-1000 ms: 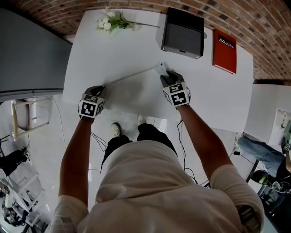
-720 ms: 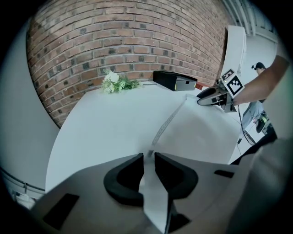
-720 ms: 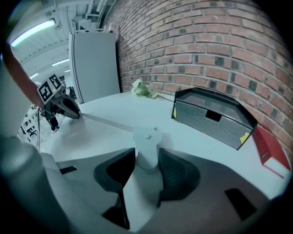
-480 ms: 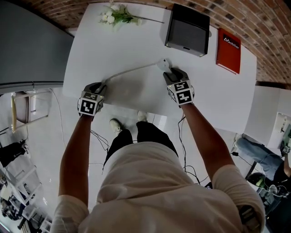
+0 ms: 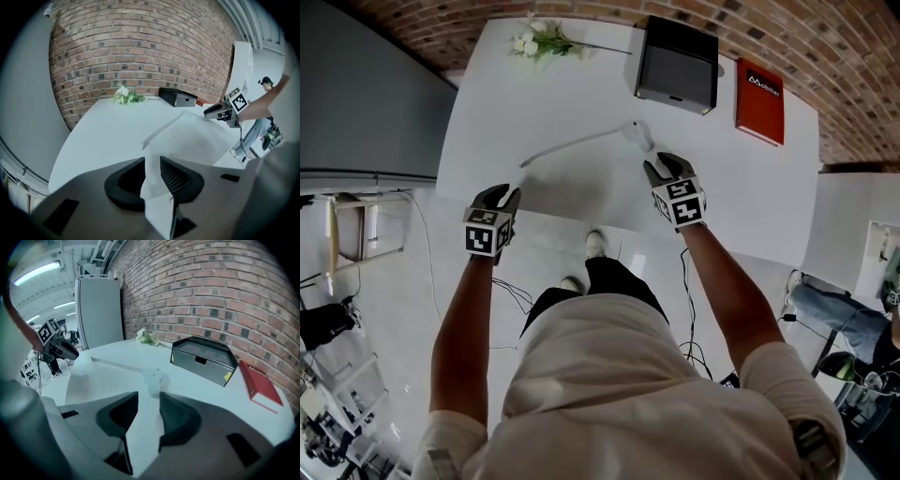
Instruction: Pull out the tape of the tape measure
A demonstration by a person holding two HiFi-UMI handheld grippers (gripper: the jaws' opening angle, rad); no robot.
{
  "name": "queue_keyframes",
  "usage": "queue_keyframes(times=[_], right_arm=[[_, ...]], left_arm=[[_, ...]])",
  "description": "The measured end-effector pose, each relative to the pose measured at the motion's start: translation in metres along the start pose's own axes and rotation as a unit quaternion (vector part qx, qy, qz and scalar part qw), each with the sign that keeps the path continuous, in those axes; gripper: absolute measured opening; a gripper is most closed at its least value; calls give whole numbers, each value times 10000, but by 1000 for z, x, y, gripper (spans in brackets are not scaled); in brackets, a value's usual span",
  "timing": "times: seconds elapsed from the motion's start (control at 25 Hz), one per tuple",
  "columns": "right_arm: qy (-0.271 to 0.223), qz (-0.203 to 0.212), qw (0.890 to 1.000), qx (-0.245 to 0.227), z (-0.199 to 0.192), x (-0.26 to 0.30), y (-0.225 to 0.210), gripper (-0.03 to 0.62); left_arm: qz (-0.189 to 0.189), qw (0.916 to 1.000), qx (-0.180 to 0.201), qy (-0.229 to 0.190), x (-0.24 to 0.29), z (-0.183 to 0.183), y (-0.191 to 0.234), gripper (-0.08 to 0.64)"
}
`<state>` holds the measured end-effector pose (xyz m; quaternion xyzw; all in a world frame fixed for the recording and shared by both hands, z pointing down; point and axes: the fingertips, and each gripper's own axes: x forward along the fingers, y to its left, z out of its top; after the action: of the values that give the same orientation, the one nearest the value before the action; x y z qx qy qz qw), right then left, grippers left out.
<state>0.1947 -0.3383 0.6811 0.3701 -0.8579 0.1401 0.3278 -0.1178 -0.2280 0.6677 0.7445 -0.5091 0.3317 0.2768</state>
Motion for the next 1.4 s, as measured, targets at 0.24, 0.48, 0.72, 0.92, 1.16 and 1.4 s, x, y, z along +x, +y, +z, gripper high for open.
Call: queue_keyframes(times=[0.24,0.48,0.72,0.92,1.16,1.4], right_arm=[[-129,-69,9999,81,-4,-50,29,137],[-393,-131,9991,132,2,-109,73,14],[-608,-12,9981,74,4,-164,131,5],[-820,118,9965,67,7,-214,173,5],[-892,273,9956,-126,-9,-257,228,5],[-991,274,9944,-241,-11,-288,257,3]], left_arm=[[-210,9974,-329,-606,-47,6,-34,78],[-605,9895,-631,-1155,-109,3,-67,5],[-1162,9796,-598,-1524,-177,-15,-108,-5],[-1307,9762,-385,-1687,-226,-29,-141,-5],[-1381,9756,-291,-1685,-266,-65,-169,-5],[-1523,9713,-226,-1812,-294,-85,-182,-5]])
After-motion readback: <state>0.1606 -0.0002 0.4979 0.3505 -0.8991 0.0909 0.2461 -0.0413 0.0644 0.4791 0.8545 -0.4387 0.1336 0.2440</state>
